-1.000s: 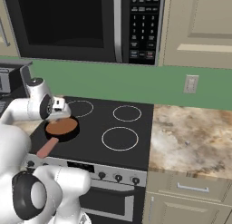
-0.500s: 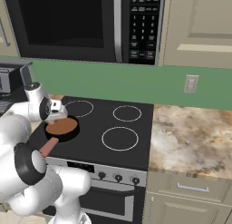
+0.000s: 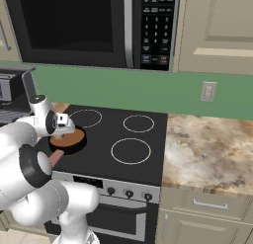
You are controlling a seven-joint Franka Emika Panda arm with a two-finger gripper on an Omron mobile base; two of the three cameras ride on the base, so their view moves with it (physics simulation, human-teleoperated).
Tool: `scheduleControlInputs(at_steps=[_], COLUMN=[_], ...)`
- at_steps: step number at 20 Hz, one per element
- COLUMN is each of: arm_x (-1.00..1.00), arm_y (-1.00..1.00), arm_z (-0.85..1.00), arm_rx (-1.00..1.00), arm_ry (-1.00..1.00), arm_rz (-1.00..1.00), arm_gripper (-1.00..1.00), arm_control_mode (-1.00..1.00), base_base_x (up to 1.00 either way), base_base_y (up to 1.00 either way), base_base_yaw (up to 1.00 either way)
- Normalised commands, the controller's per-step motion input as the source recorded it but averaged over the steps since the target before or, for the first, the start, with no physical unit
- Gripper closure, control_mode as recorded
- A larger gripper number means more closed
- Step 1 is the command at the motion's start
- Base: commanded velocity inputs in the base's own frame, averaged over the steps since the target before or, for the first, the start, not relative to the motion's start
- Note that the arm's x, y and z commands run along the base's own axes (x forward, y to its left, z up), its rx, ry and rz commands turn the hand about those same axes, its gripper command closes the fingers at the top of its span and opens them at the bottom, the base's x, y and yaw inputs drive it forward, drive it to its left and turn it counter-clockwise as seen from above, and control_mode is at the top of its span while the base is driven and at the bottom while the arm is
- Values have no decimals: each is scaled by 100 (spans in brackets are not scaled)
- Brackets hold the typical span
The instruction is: Pick up the sugar cube(s) and place them in the saucepan with hot chocolate.
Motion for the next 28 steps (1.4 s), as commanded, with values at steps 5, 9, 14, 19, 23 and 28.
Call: scheduleControlInputs(at_steps=[5, 9, 14, 19, 23, 28], arm_x=[9, 8, 29, 32, 0, 0], arm_y=[0, -5, -22, -17, 1, 2], arm_z=[-14, 0, 0, 0, 0, 0], arm_rx=[-2, 0, 0, 0, 0, 0], arm_ry=[0, -1, 0, 0, 0, 0], arm_rz=[-1, 0, 0, 0, 0, 0], arm_gripper=[100, 100, 100, 100, 100, -100], arm_control_mode=[-100, -100, -100, -100, -100, -100], base_base_x=[0, 0, 0, 0, 0, 0], base_base_y=[0, 0, 0, 0, 0, 0], base_base_yaw=[0, 0, 0, 0, 0, 0])
